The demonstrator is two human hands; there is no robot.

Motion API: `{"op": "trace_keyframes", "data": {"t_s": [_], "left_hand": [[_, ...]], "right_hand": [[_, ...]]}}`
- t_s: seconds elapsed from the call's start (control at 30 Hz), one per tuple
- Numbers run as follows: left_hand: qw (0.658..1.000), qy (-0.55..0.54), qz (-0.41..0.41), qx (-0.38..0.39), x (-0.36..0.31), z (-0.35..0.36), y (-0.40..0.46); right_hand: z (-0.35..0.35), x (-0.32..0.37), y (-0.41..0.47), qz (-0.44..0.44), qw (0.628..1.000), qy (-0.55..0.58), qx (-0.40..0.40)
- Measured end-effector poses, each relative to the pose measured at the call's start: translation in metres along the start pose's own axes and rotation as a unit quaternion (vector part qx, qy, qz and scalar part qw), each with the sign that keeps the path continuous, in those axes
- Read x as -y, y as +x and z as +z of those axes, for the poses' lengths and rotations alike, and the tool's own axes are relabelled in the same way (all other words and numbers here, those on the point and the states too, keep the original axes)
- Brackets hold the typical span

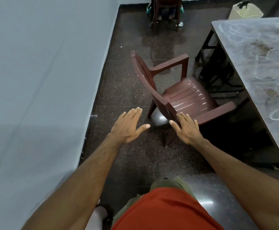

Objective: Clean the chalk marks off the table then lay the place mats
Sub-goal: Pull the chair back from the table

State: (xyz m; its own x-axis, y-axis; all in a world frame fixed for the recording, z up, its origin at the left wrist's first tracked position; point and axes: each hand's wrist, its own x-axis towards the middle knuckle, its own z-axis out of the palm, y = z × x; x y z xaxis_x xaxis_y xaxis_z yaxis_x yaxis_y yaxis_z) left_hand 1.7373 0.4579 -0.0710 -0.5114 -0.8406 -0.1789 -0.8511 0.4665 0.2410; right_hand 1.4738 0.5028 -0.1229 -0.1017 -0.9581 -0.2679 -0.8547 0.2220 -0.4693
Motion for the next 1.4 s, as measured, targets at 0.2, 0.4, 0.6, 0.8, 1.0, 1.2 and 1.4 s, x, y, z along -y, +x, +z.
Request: {"op": "trace_keyframes", "data": {"t_s": [0.2, 0.4, 0.6, 0.8, 1.0, 1.2, 1.4], "left_hand": [[0.999, 0.012, 0.044, 0.016, 0.036, -0.003, 0.041], [0.997, 0.028, 0.065, 0.023, 0.072, -0.012, 0.098], [0.997, 0.012, 0.06, 0.037, 0.11, -0.04, 0.169], [0.998, -0.056, 0.034, 0.016, 0.143, -0.057, 0.239], [0.972, -0.201, -0.11, -0.053, 0.151, -0.071, 0.291], [0.956, -0.264, -0.122, -0.039, 0.148, -0.084, 0.356], [0.968, -0.216, -0.124, 0.038, 0.168, -0.087, 0.412]], "right_hand": [[0.005, 0.011, 0.028, 0.053, 0.997, 0.036, -0.041], [0.01, 0.014, 0.074, 0.113, 0.987, 0.089, -0.065], [0.002, 0.021, 0.112, 0.14, 0.955, 0.259, -0.049], [0.003, 0.025, 0.135, 0.247, 0.901, 0.358, -0.013], [0.008, 0.019, 0.149, 0.296, 0.883, 0.364, -0.011], [0.01, 0.019, 0.158, 0.36, 0.866, 0.345, -0.034], [0.013, 0.028, 0.162, 0.452, 0.808, 0.371, -0.071]]}}
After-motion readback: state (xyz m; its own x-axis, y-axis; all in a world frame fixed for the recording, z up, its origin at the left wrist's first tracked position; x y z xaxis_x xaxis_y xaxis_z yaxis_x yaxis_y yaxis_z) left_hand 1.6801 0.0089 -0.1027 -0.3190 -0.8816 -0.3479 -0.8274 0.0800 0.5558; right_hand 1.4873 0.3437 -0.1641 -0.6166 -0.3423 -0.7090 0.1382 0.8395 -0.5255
